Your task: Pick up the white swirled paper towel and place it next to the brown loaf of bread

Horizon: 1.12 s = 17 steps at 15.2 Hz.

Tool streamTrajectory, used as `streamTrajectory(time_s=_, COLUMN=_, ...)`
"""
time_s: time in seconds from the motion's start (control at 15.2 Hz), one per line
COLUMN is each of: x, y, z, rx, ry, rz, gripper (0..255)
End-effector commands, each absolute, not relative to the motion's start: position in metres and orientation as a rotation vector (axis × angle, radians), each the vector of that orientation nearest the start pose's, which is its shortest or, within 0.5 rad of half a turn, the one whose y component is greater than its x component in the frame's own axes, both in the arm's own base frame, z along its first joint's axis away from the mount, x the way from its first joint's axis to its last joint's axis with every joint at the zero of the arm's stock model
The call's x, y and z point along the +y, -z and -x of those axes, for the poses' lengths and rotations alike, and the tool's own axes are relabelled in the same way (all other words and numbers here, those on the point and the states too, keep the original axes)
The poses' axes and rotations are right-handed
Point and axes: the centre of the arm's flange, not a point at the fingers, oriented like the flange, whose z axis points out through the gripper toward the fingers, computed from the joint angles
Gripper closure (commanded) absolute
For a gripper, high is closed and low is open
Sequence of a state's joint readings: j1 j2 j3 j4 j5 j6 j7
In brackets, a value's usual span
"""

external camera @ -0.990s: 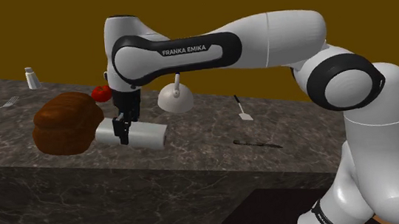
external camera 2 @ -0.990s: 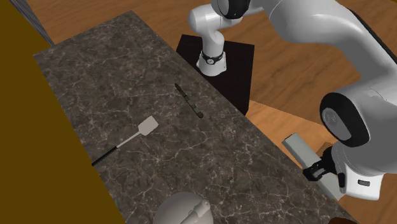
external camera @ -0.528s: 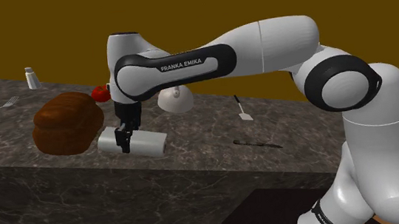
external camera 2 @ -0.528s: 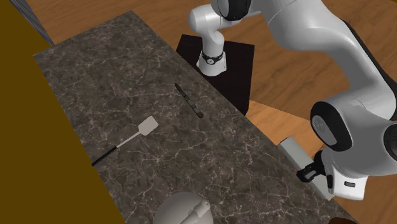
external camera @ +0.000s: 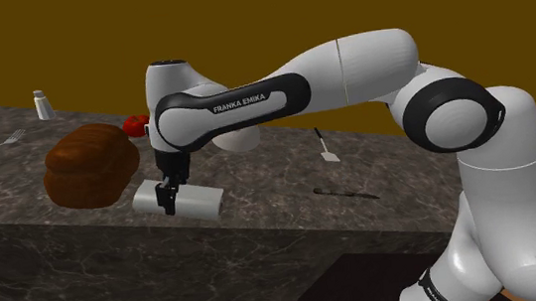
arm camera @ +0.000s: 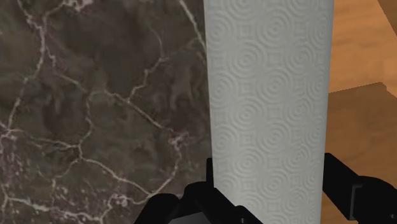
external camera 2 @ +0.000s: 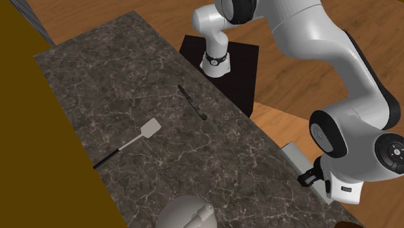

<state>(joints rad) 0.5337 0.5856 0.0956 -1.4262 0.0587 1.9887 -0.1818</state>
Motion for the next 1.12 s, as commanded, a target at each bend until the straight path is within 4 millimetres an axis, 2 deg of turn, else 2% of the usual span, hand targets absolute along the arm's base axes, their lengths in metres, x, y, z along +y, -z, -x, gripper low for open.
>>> streamTrajectory(time_s=0.0, x=0.411, y=-0.354, z=-0.580, rx=-1.144, ry=-0.066, rz=2.818, gripper=255)
streamTrajectory(time_s=0.26, x=0.411, y=-0.354, z=-0.580, rx=-1.144, ry=-0.066, rz=2.818, gripper=255)
streamTrajectory(time_s=0.33, x=0.411, y=-0.354, z=-0.580, rx=-1.144, ry=-0.066, rz=2.818, gripper=0)
streamTrajectory(time_s=0.66, x=0.411, y=-0.354, z=-0.580, rx=-1.144, ry=-0.066, rz=2.818, gripper=0)
streamTrajectory(time_s=0.92, x=0.408, y=-0.403, z=-0.584, rx=-1.144, ry=-0.066, rz=2.818, gripper=0)
streamTrajectory(time_s=1.06, x=0.408, y=-0.403, z=-0.584, rx=-1.144, ry=-0.066, rz=2.818, gripper=0)
